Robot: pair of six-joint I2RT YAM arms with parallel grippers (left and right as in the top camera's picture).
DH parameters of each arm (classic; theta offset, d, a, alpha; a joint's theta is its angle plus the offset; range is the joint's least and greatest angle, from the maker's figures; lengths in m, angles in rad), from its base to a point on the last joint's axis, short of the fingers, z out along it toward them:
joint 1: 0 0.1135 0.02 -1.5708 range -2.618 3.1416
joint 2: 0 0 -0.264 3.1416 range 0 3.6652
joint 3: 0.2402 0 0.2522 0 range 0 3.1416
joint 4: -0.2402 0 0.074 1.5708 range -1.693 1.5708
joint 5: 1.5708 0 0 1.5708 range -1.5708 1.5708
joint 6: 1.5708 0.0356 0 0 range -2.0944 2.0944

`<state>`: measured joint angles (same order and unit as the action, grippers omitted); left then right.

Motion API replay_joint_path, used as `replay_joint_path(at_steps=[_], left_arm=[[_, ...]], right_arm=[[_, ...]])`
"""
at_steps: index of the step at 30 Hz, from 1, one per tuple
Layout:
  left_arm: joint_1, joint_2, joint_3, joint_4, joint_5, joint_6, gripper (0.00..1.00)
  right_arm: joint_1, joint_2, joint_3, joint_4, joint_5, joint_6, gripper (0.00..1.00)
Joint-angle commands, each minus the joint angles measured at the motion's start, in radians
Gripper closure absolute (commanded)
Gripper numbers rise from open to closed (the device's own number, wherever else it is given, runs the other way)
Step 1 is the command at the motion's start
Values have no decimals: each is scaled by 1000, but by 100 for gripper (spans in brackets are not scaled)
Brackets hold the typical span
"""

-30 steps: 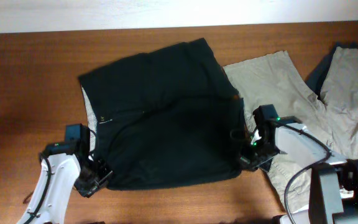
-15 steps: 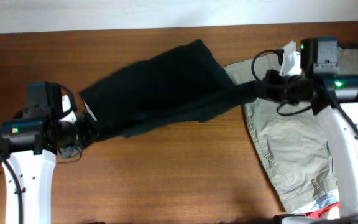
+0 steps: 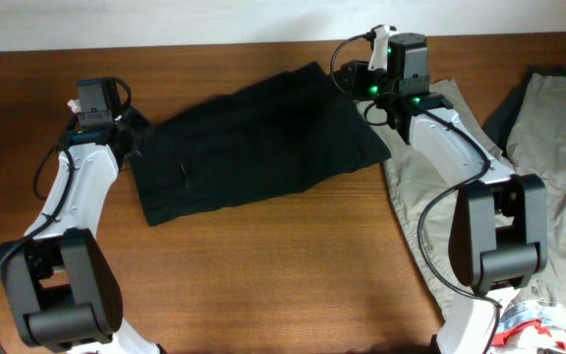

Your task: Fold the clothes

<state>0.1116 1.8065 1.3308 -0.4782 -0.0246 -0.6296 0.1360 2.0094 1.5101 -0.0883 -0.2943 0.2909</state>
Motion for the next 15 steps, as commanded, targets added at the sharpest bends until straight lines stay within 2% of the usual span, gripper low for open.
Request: replay_joint_path(at_steps=[1, 2, 5, 6, 8, 10, 14, 15], left_arm=[[36, 40, 9, 35, -43, 1, 44], [40, 40, 9, 10, -43, 1, 42], [41, 41, 9, -187, -43, 27, 41], [41, 43, 9, -229, -43, 55, 38], [41, 51, 4, -267, -42, 124, 26], [42, 98, -14, -265, -31, 139, 5], [42, 243, -14, -211, 197, 310, 5], [42, 270, -14, -214, 206, 314, 5]], right_arm=[[14, 24, 19, 29, 41, 5, 42], [13, 24, 19, 2, 42, 4, 42], [15, 28, 18, -245, 41, -16, 42], [20, 34, 18, -317, 41, -34, 42], [34, 54, 18, -410, 41, -110, 42], [56, 118, 17, -463, 44, -186, 39], [48, 174, 16, -538, 72, -186, 28], [47, 174, 16, -557, 86, -186, 27]])
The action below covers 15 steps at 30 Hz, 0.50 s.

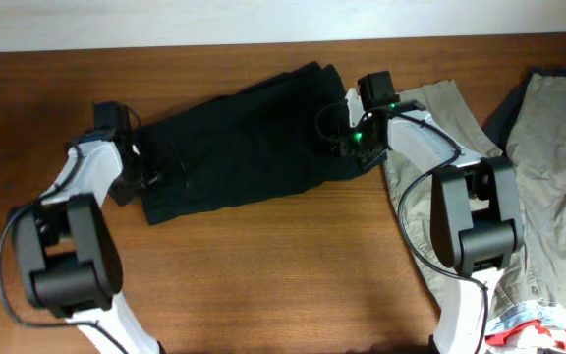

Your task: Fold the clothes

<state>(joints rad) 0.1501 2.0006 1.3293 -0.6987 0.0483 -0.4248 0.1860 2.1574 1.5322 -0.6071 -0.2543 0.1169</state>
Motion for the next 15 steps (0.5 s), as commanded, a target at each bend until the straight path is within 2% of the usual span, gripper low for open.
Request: replay_joint_path(at_steps=[1, 2, 5, 6, 7, 10, 12, 15], left_arm=[[3, 108, -13, 5, 134, 109, 6], [3, 127, -13, 5, 149, 114, 18], [3, 124, -13, 5, 249, 219, 66], [4, 124, -13, 1, 251, 241, 100], [4, 121, -10, -15, 251, 256, 100], [4, 112, 91, -191, 201, 293, 100], [4, 103, 221, -387, 191, 301, 100], [3, 74, 433, -645, 192, 315, 100]], right_arm=[[-8, 26, -6, -60, 46, -12, 28], [-11, 26, -6, -91, 46, -12, 28], [-31, -1, 22, -166, 61, -12, 36], [-45, -26, 85, -214, 72, -12, 36], [-52, -38, 134, -247, 79, -12, 36], [-61, -54, 411, -384, 77, -13, 34], [-40, -54, 463, -428, 14, -13, 35], [58, -22, 445, -538, -78, -43, 41]])
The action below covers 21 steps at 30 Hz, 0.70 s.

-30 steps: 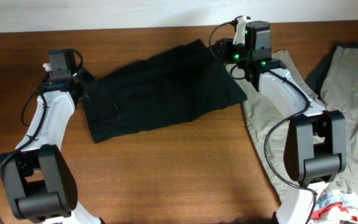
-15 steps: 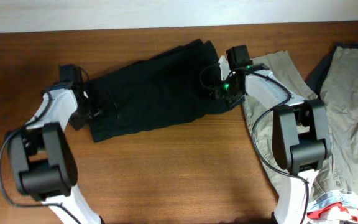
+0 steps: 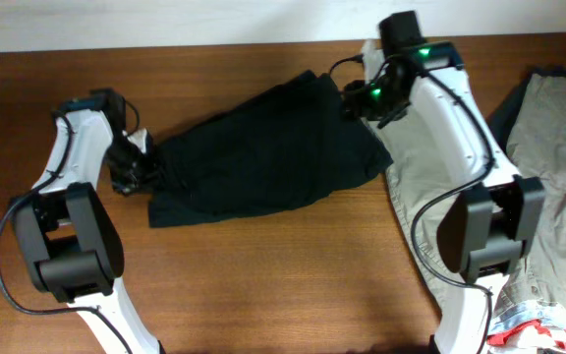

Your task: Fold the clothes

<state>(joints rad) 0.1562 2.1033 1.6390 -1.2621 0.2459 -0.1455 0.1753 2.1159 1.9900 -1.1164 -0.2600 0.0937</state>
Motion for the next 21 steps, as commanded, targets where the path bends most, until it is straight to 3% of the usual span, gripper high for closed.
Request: replay_joint_path(at_steps=[1, 5, 9, 13, 17, 21], left_arm=[[-3, -58, 174, -123, -5, 35, 100], [-3, -215, 202, -132, 51, 35, 100], [-7, -308, 202, -143, 157, 35, 100], [-31, -347, 201, -79, 180, 35, 100], [-133, -343, 192, -74, 94, 35, 100], [-249, -336, 192, -80, -70, 35, 100]], right_arm=[[116, 36, -43, -26, -117, -19, 45], [314, 87, -223, 187, -261, -8, 50], [479, 187, -239, 332, -364, 7, 53], [584, 223, -234, 432, -343, 15, 46], [467, 164, -103, 268, -211, 6, 36], [232, 108, 40, -64, -61, -16, 35]])
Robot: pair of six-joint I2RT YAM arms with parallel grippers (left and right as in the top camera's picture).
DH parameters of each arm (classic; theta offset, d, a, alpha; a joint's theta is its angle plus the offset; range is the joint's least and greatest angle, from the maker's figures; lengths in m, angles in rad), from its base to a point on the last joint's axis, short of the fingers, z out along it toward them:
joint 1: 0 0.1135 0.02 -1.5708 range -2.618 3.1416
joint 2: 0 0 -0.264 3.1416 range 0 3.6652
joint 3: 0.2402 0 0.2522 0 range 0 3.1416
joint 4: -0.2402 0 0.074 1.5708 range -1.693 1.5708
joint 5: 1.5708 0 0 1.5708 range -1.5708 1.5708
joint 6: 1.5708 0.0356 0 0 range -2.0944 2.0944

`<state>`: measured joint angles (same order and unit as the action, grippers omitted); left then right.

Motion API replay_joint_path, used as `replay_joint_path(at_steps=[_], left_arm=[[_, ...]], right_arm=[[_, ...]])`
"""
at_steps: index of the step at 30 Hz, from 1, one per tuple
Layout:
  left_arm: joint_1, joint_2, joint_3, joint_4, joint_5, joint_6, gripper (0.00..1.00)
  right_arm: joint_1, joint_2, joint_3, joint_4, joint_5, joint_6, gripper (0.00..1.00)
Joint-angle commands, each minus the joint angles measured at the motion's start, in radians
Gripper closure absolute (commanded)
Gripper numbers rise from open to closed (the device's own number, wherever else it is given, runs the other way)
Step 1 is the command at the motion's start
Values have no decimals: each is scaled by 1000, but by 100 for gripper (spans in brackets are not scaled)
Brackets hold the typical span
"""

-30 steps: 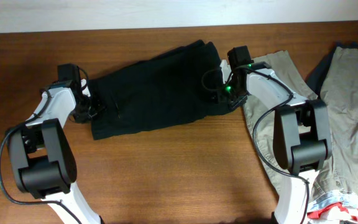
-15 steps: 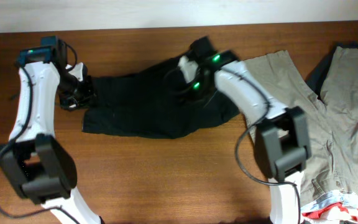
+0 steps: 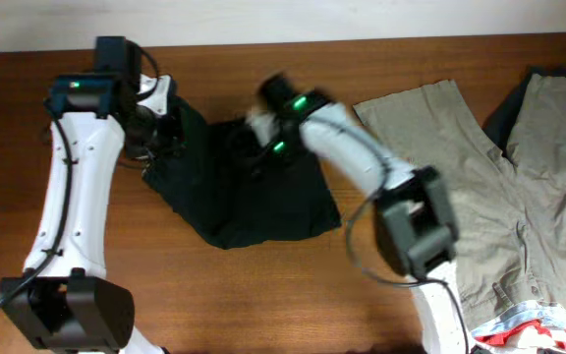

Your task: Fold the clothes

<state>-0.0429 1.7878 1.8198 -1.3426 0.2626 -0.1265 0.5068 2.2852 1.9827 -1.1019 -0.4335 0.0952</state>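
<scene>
The black garment (image 3: pixel 263 197) lies bunched in the middle of the wooden table (image 3: pixel 293 295), with its right side drawn over to the left. My left gripper (image 3: pixel 165 126) is shut on its raised upper left edge. Blurred with motion, my right gripper (image 3: pixel 266 149) sits over the garment's middle, shut on the edge it carries. The cloth in both grips is partly hidden by the fingers.
Khaki shorts (image 3: pixel 460 167) lie spread to the right of the black garment. More khaki and dark clothing (image 3: pixel 558 138) is piled at the far right edge. A red and white item (image 3: pixel 529 329) lies at the bottom right corner.
My right gripper has moved from the garment's far right corner leftward to over its middle, taking the cloth along. My left gripper is higher and further right. The garment is narrower and bunched.
Both grippers first stood at the ends of the flat black garment. Then they were down on its left and right edges. Then each held an edge lifted. Now the right edge is carried across to the left, doubling the garment over.
</scene>
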Motion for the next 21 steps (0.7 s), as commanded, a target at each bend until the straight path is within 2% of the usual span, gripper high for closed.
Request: replay_joint_path(at_steps=[1, 4, 9, 10, 12, 13, 14, 15, 16, 18, 21], left_arm=[[-75, -14, 11, 4, -88, 15, 100], [-139, 35, 11, 21, -88, 15, 100], [-277, 196, 11, 88, -56, -31, 100], [-310, 228, 11, 101, -58, -30, 97], [-357, 268, 12, 118, -57, -30, 66], [-362, 265, 29, 113, -58, -28, 33], [-351, 265, 67, 97, -58, -25, 23], [-337, 265, 109, 80, -58, -9, 8], [-285, 265, 212, 47, -68, 17, 1], [-199, 265, 265, 63, -76, 16, 1], [-110, 287, 243, 118, -76, 39, 1]], right_arm=[[-153, -61, 46, -150, 166, -23, 35], [-262, -55, -21, -252, 196, -40, 35], [-286, -55, -126, -245, 215, -47, 35], [-287, -56, -126, -245, 230, -46, 37], [-316, -58, -114, -261, 266, -33, 46], [-341, -58, -88, -281, 277, -31, 47], [-376, -58, -44, -307, 277, -31, 47], [-412, -58, 13, -344, 277, -31, 46], [-459, -58, 104, -406, 277, -32, 46], [-501, -58, 209, -487, 277, -37, 46], [-507, -58, 237, -526, 276, -39, 45]])
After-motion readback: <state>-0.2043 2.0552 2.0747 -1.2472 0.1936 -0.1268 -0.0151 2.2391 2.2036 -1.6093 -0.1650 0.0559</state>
